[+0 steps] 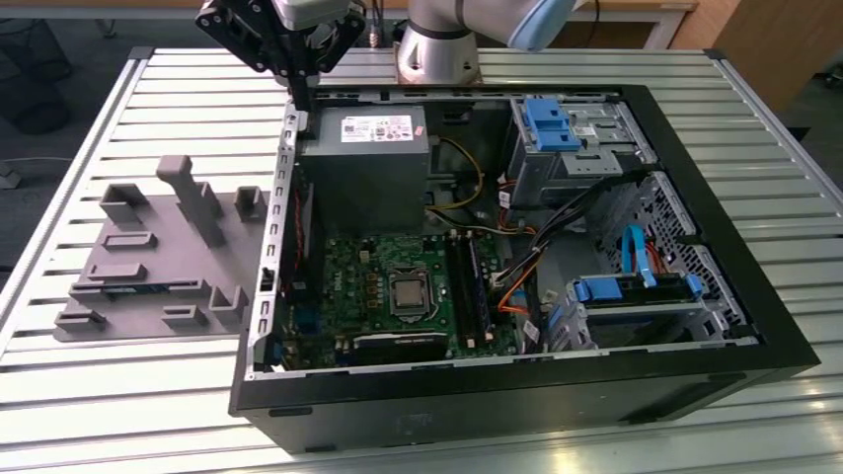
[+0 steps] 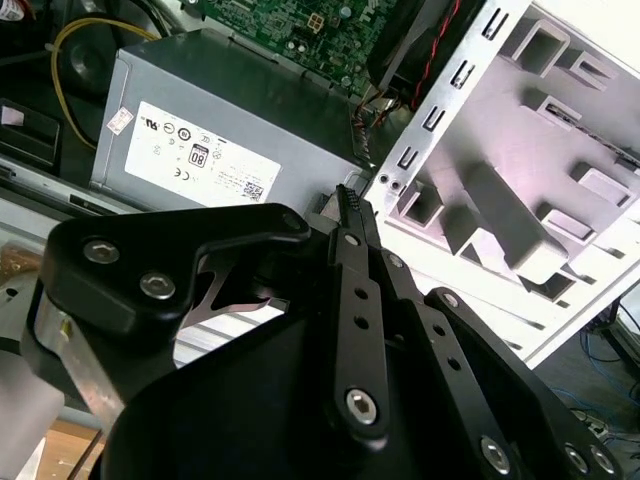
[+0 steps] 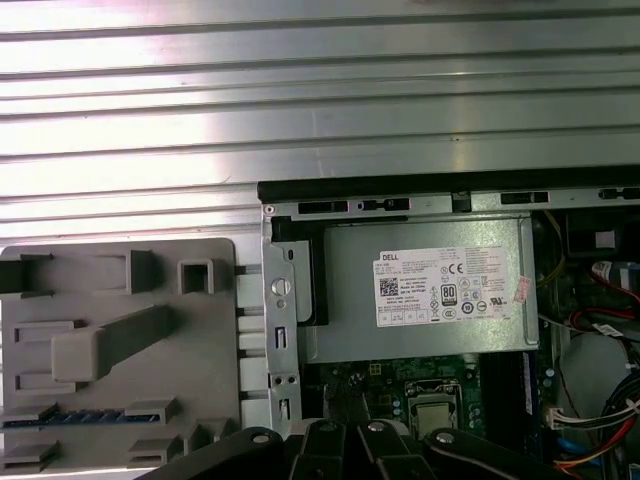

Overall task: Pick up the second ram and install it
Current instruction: 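Reach for the second ram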

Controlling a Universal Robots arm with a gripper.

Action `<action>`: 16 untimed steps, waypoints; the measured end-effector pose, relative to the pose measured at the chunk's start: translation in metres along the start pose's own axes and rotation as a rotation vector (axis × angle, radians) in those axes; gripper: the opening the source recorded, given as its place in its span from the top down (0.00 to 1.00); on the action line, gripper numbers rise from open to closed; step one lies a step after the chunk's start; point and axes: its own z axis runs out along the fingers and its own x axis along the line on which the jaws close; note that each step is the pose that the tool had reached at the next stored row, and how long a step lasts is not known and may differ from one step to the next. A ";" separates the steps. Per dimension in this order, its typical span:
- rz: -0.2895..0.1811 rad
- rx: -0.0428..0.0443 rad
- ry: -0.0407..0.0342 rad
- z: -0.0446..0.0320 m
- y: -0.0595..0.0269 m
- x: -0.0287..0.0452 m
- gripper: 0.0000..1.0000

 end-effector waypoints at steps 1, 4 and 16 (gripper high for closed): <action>0.000 0.0000 0.0000 0.0000 0.0000 0.0000 0.89; 0.000 0.0000 0.0000 -0.0001 -0.0001 0.0014 0.89; 0.000 0.0000 0.0000 0.0000 -0.0018 0.0197 0.89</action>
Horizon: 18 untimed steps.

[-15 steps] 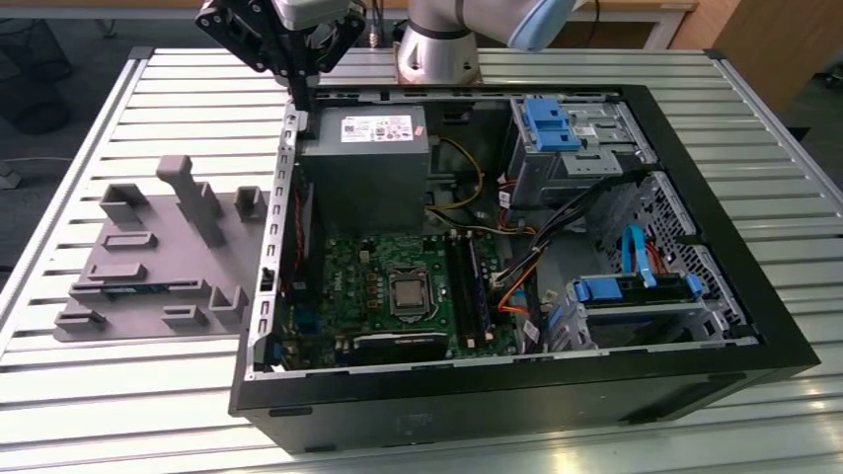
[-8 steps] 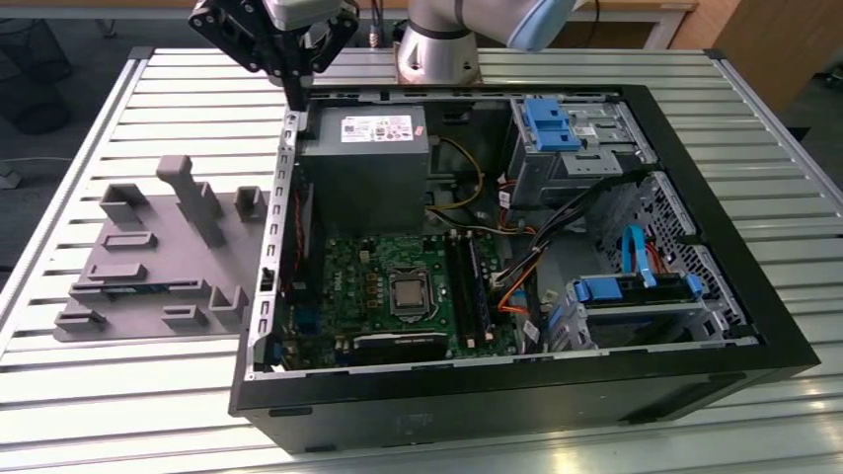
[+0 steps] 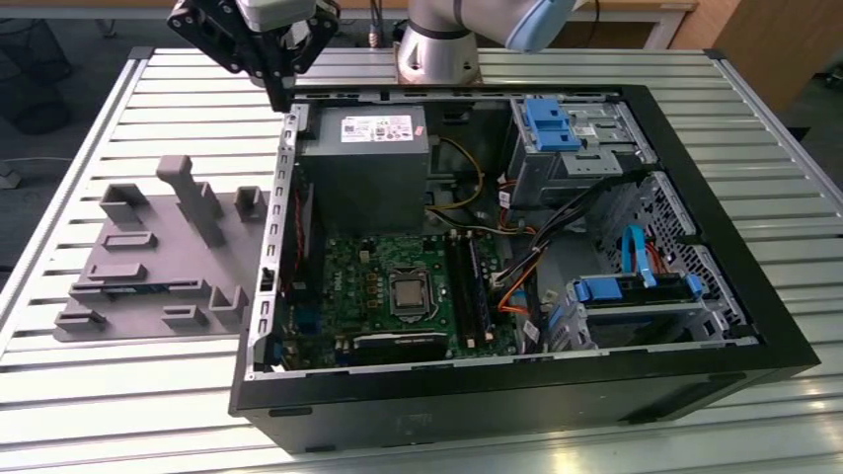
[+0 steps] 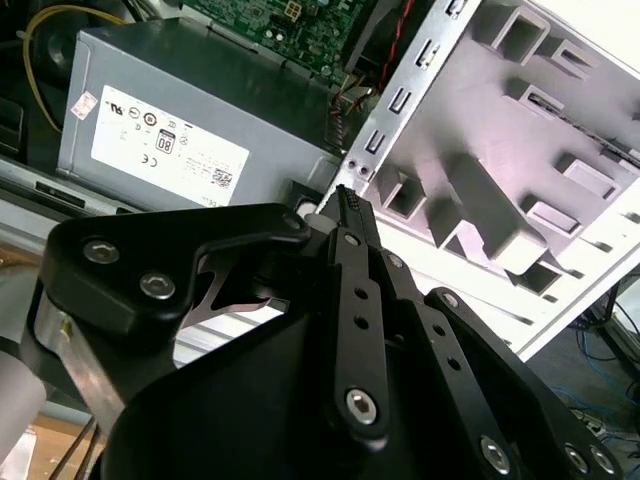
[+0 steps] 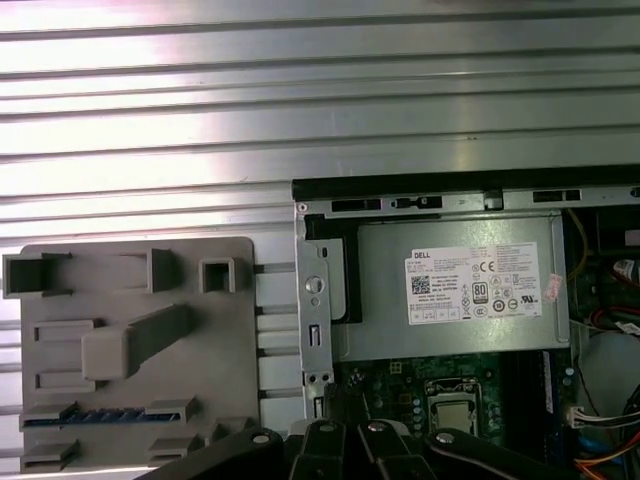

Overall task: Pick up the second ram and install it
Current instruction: 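Reach for the second ram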

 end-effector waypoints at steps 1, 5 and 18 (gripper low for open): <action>0.000 0.0000 0.0000 0.0000 -0.0005 0.0020 0.89; 0.000 -0.0001 -0.0001 0.0001 -0.0045 0.0092 0.89; 0.000 -0.0001 -0.0001 0.0003 -0.0121 0.0176 0.89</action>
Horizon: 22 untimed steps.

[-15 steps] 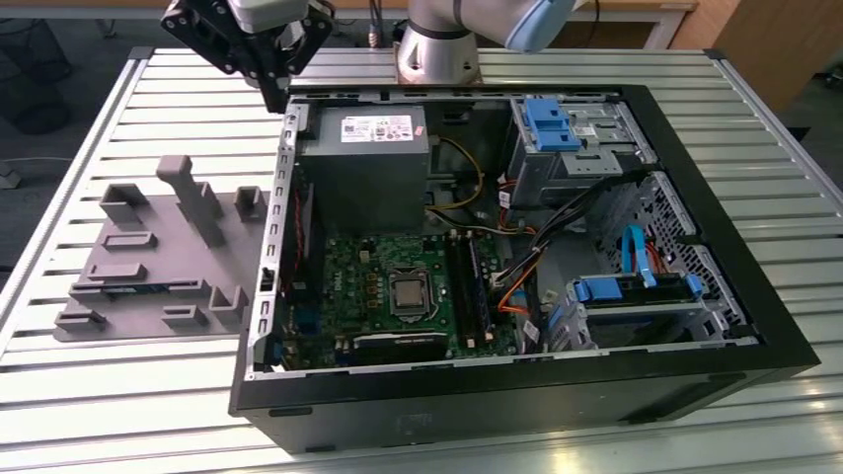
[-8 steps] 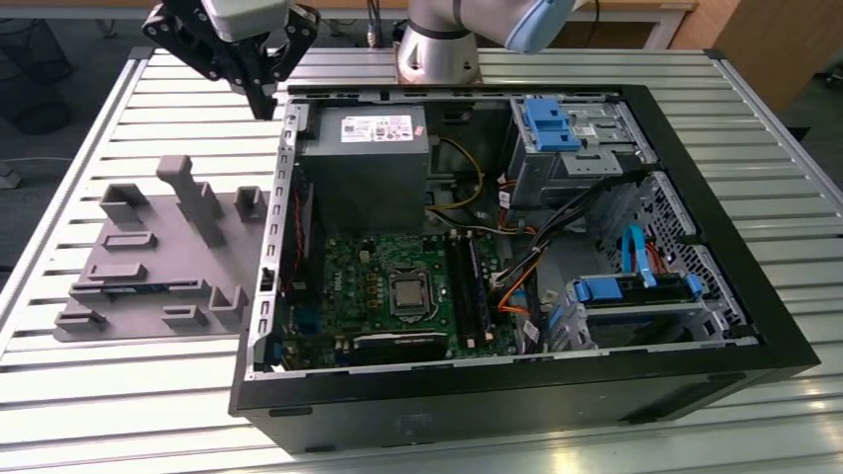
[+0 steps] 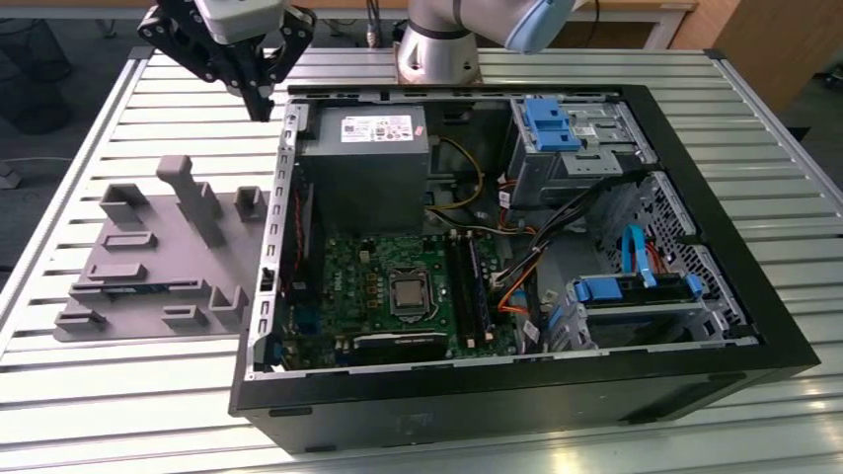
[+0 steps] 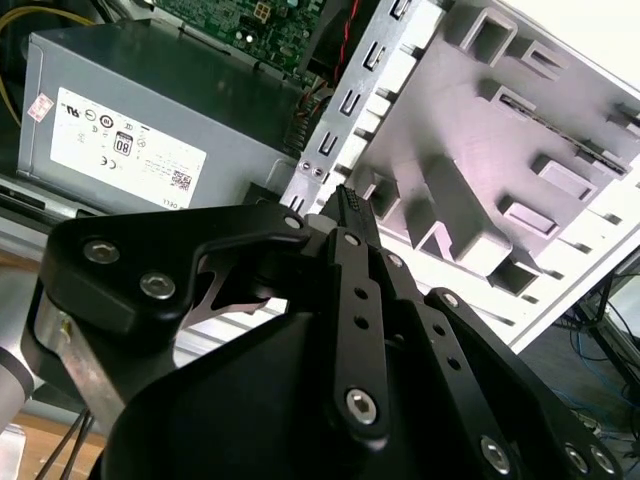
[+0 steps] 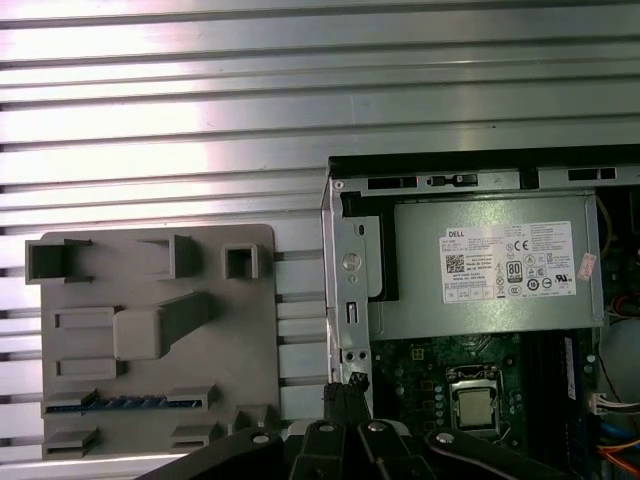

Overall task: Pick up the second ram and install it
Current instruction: 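Reach for the second ram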

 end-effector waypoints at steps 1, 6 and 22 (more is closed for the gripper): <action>0.000 0.0000 0.0000 0.0000 0.0000 0.0000 0.89; 0.000 0.0001 0.0001 -0.0001 -0.0002 0.0019 0.89; 0.000 0.0000 0.0000 -0.0005 -0.0015 0.0195 0.89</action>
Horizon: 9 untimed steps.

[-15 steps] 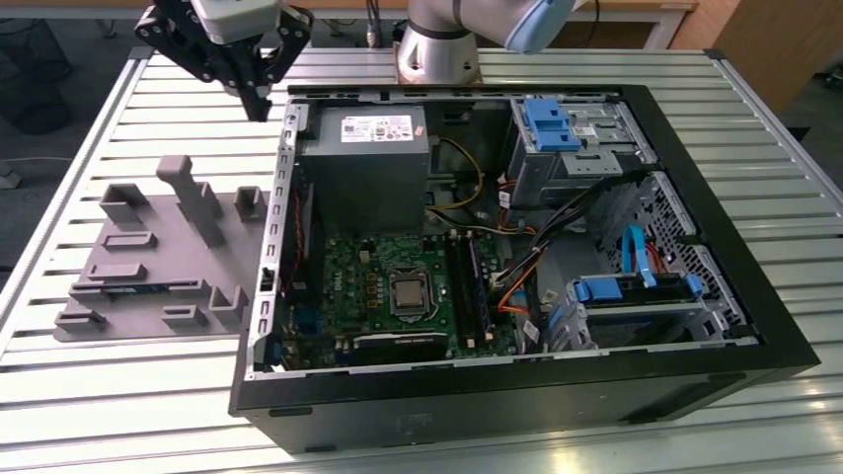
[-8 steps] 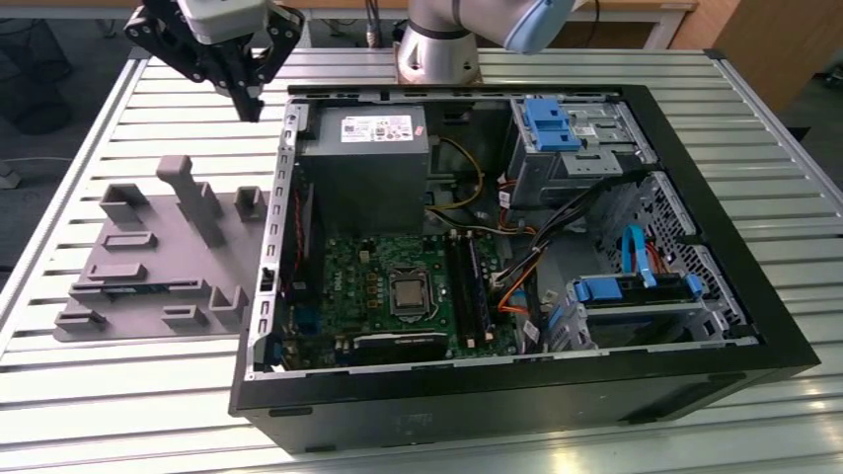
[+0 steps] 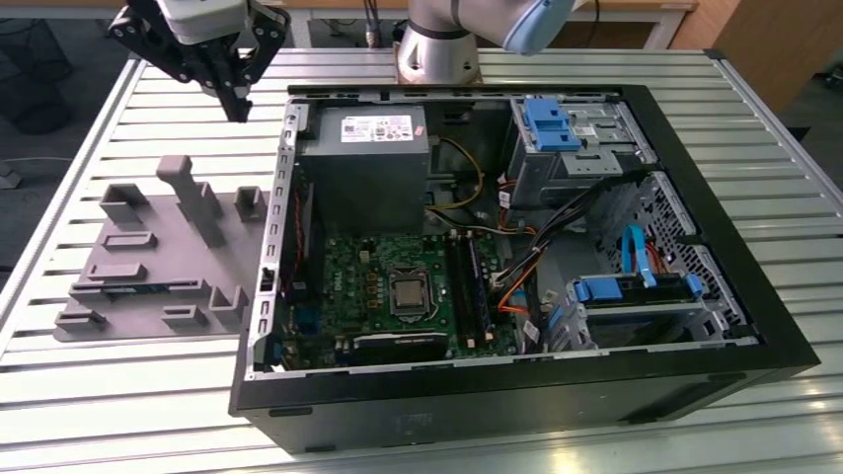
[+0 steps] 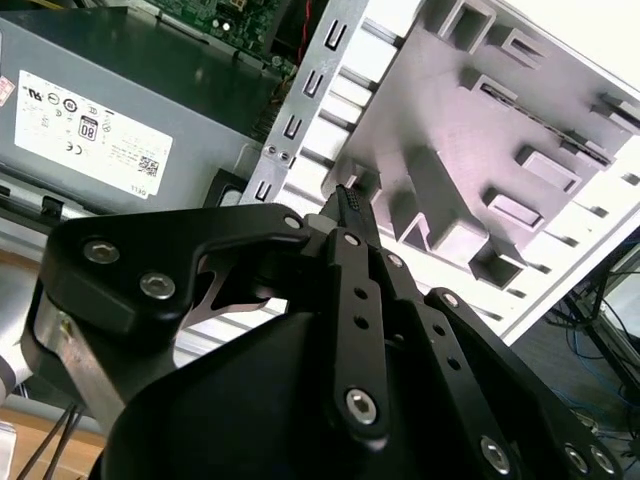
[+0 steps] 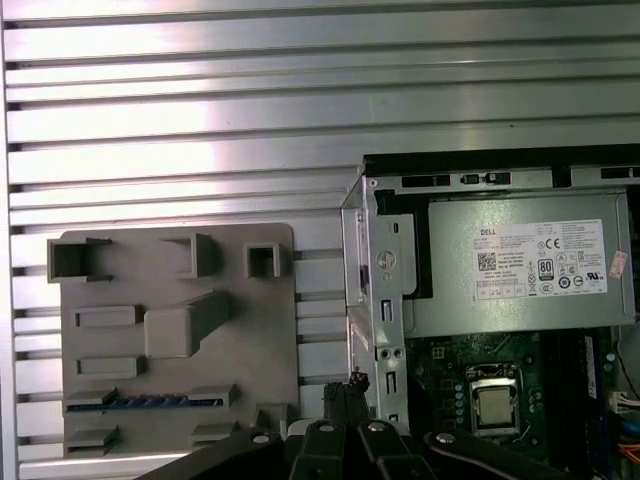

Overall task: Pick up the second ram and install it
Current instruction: 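Reach for the second ram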

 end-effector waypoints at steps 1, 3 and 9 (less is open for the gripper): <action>0.000 0.0000 -0.0001 0.0000 -0.0001 0.0010 0.89; 0.000 0.0000 -0.0001 0.0000 -0.0002 0.0026 0.89; 0.000 0.0000 0.0000 0.0000 -0.0002 0.0029 0.89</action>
